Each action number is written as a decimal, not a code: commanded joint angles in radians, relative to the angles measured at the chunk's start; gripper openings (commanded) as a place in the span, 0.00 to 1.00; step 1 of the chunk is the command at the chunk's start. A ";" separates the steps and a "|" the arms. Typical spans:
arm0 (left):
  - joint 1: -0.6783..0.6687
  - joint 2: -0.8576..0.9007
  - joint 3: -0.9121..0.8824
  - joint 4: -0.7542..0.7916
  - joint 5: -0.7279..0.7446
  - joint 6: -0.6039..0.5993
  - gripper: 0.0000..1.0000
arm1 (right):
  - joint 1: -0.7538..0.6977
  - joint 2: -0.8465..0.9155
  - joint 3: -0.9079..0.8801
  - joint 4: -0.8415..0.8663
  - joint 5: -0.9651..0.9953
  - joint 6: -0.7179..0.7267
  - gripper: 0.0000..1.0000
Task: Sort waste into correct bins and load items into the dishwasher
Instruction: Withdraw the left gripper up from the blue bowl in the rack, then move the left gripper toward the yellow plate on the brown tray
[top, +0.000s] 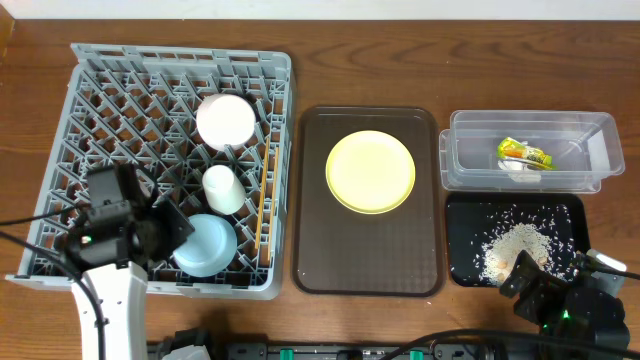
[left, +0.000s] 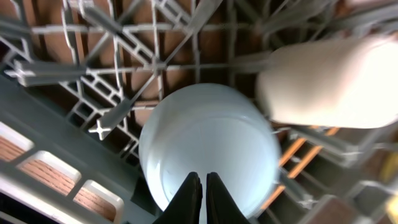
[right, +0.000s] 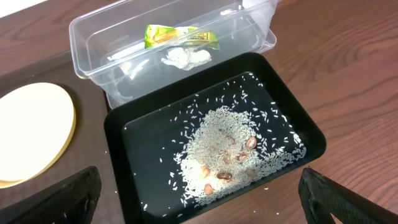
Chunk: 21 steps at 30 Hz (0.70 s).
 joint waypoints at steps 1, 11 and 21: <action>-0.019 -0.003 0.130 -0.032 0.046 -0.019 0.08 | -0.006 0.000 0.004 -0.001 0.004 0.005 0.99; -0.495 0.111 0.309 -0.010 0.066 -0.054 0.12 | -0.006 0.000 0.004 -0.001 0.004 0.005 0.99; -0.914 0.667 0.575 0.063 -0.016 -0.008 0.40 | -0.006 0.000 0.004 -0.001 0.004 0.005 0.99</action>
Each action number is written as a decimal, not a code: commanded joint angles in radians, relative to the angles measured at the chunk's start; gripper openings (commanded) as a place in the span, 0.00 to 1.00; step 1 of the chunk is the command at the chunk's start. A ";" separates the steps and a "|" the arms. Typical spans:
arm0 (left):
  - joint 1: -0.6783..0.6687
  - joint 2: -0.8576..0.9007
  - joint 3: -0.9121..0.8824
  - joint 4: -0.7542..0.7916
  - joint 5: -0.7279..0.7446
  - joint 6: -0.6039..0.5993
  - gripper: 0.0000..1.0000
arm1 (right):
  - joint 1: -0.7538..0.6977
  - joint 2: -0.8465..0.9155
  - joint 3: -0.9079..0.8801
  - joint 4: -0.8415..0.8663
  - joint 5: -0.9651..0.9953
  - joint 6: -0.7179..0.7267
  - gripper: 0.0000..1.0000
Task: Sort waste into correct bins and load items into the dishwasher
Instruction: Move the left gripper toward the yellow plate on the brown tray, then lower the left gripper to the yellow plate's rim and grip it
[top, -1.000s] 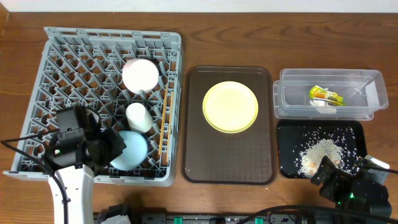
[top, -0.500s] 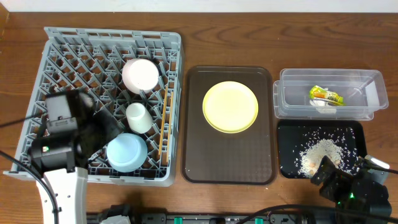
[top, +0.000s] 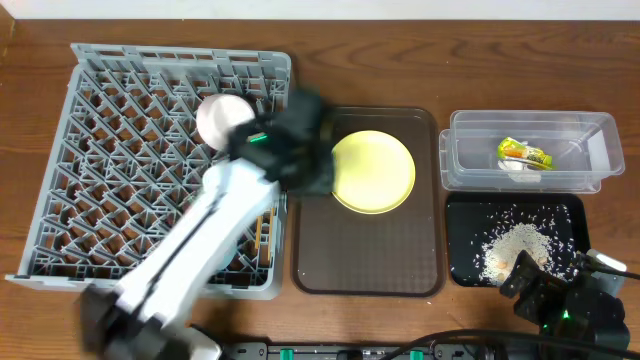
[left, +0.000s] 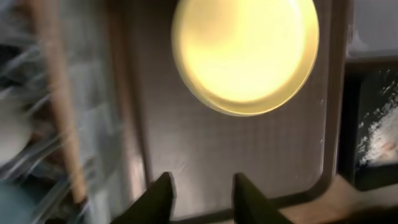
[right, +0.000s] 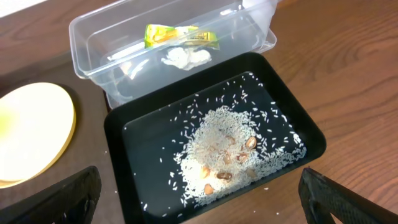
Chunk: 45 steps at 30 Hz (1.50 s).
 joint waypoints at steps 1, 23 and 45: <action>-0.084 0.136 0.064 0.066 -0.041 0.031 0.41 | -0.006 0.000 0.004 -0.002 0.005 0.005 0.99; -0.356 0.507 0.067 0.612 -0.365 0.123 0.62 | -0.006 0.000 0.004 -0.001 0.005 0.005 0.99; -0.354 0.627 0.035 0.573 -0.452 0.110 0.50 | -0.006 0.000 0.004 -0.001 0.005 0.005 0.99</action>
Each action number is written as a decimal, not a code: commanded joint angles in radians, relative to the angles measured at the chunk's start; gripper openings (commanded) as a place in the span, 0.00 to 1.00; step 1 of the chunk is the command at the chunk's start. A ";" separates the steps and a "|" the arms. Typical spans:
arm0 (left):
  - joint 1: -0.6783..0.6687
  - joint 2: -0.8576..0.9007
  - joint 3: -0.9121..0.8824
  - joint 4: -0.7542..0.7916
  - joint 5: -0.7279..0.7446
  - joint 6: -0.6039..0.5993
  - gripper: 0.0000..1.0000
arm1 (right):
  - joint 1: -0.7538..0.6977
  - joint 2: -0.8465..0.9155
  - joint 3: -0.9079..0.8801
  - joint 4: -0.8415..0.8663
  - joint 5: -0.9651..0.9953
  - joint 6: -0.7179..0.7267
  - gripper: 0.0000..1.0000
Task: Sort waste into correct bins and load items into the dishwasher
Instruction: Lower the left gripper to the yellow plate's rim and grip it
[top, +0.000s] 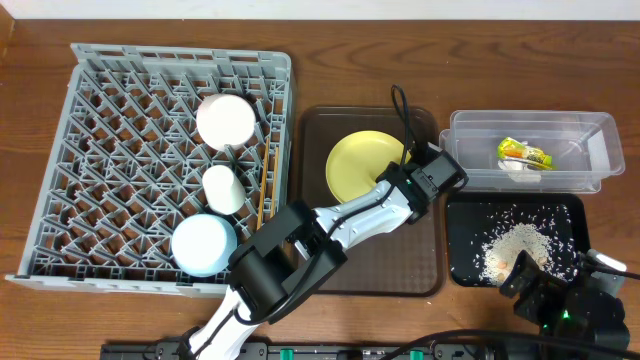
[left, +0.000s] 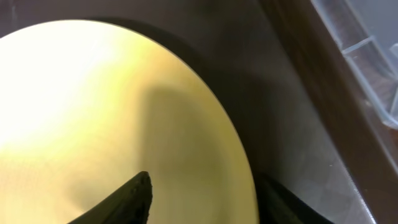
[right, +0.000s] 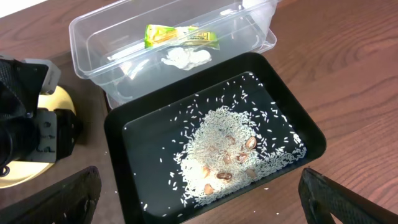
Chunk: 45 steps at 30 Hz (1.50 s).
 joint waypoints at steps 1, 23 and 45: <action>0.005 0.053 -0.024 -0.057 -0.004 0.005 0.41 | -0.006 0.000 0.004 -0.001 0.003 0.005 0.99; 0.113 -0.253 -0.023 -0.203 0.487 -0.013 0.08 | -0.006 0.000 0.004 -0.001 0.003 0.005 0.99; 0.495 -0.471 -0.037 -0.486 0.766 0.126 0.62 | -0.006 0.000 0.004 -0.001 0.003 0.005 0.99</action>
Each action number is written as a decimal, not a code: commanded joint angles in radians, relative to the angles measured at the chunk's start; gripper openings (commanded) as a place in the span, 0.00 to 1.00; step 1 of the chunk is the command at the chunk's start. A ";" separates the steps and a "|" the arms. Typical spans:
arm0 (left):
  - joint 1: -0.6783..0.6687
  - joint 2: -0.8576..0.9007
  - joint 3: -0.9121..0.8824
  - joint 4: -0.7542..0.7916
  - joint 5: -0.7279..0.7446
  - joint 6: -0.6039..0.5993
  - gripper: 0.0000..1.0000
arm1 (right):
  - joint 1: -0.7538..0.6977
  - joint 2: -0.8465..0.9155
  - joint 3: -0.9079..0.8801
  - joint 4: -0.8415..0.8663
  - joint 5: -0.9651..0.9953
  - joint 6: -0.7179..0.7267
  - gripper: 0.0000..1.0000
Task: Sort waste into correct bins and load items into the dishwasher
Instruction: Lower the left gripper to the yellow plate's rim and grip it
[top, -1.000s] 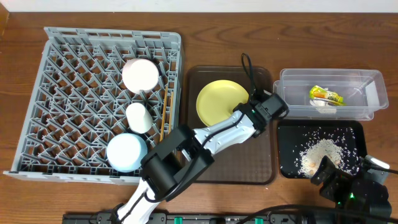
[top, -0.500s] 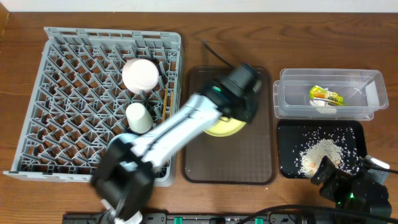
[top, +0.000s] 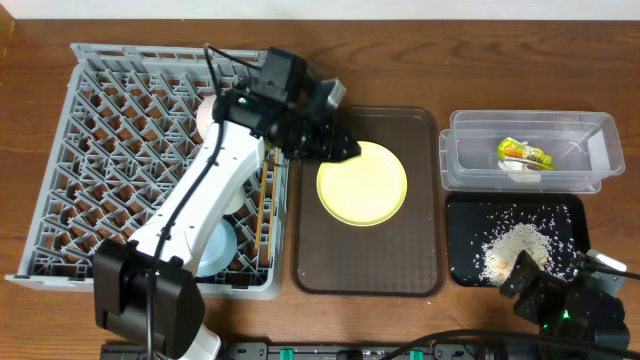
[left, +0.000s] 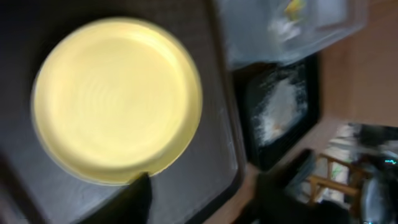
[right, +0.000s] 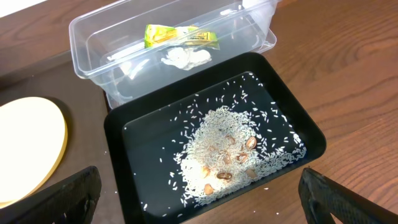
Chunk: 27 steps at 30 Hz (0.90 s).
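A yellow plate (top: 362, 182) lies on the brown tray (top: 365, 270); the left wrist view shows the plate (left: 117, 99) from above, blurred. My left gripper (top: 335, 145) hovers by the plate's upper-left rim, beside the rack. It is open (left: 205, 186), with one finger (left: 134, 199) overlapping the plate's near edge and nothing between the fingers. My right gripper (top: 530, 275) stands open (right: 199, 186) at the front of the black tray of rice (right: 230, 149). The clear bin (top: 580, 150) holds a yellow wrapper (top: 525, 152).
The grey dish rack (top: 60, 170) on the left holds a white bowl (top: 212, 118), a white cup (top: 228, 198), a blue bowl (top: 215, 250) and chopsticks (top: 262, 205), partly hidden under my left arm. Wooden tabletop surrounds everything.
My left gripper was low at the plate's right rim; now it is higher, by the plate's upper-left rim. The plate sits slightly further left and forward. The right arm has not moved.
My left gripper was shut above the blue bowl in the rack. Then it was open over the brown tray near the plate, then close against the plate's right edge. Now it is open at the plate's rack side, and the plate has shifted a little.
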 joint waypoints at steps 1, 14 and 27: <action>-0.062 0.001 -0.025 -0.026 -0.258 0.040 0.66 | -0.006 0.000 0.004 -0.001 0.004 0.005 0.99; -0.291 0.101 -0.307 0.330 -0.437 -0.032 0.08 | -0.006 0.000 0.004 -0.002 0.004 0.005 0.99; -0.447 0.195 -0.312 0.507 -0.238 -0.045 0.08 | -0.006 0.000 0.004 -0.001 0.004 0.005 0.99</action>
